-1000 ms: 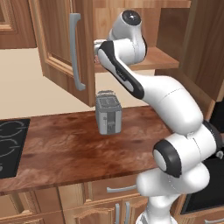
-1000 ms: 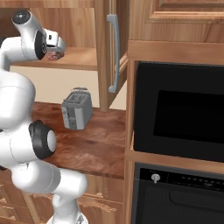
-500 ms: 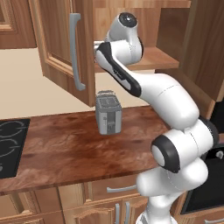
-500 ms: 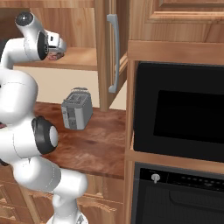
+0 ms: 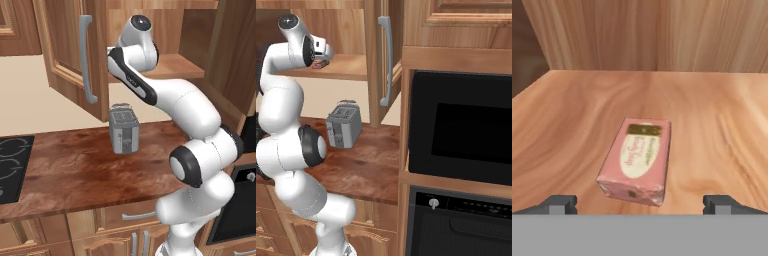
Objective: Open the cabinet. Pick the bar soap and place it next to the sink. Then close the cabinet.
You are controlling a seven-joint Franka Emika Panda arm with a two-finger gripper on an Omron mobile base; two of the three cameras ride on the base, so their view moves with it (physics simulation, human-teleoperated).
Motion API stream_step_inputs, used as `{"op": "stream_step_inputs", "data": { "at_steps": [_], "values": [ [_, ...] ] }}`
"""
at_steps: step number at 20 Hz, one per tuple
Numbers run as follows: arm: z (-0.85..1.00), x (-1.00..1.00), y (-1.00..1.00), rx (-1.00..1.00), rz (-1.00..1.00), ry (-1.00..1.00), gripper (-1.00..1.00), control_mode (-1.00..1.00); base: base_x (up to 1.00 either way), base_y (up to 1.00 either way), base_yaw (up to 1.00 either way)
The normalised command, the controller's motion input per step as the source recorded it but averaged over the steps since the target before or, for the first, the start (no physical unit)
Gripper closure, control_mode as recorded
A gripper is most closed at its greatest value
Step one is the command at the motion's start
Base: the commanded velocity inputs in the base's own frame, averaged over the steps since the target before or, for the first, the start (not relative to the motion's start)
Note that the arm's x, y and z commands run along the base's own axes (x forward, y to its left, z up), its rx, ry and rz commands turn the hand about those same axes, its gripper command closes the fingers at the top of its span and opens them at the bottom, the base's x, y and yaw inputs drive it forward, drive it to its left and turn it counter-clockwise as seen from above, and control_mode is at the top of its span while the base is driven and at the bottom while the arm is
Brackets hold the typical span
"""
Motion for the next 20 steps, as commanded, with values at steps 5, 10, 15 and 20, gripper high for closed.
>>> {"op": "stream_step_inputs", "data": {
  "at_steps": [5, 10, 15, 20],
  "values": [
    [-0.2, 0.06, 0.05, 0.0, 0.0, 0.03, -1.0, -1.0, 0.0, 0.0, 0.0],
    [-0.19, 0.04, 0.02, 0.0, 0.0, 0.02, -1.0, -1.0, 0.0, 0.0, 0.0],
    [-0.03, 0.12, 0.02, 0.0, 0.0, 0.0, -1.0, -1.0, 0.0, 0.0, 0.0],
    [-0.04, 0.21, 0.0, 0.0, 0.0, 0.0, -1.0, -1.0, 0.0, 0.0, 0.0]
  ]
}}
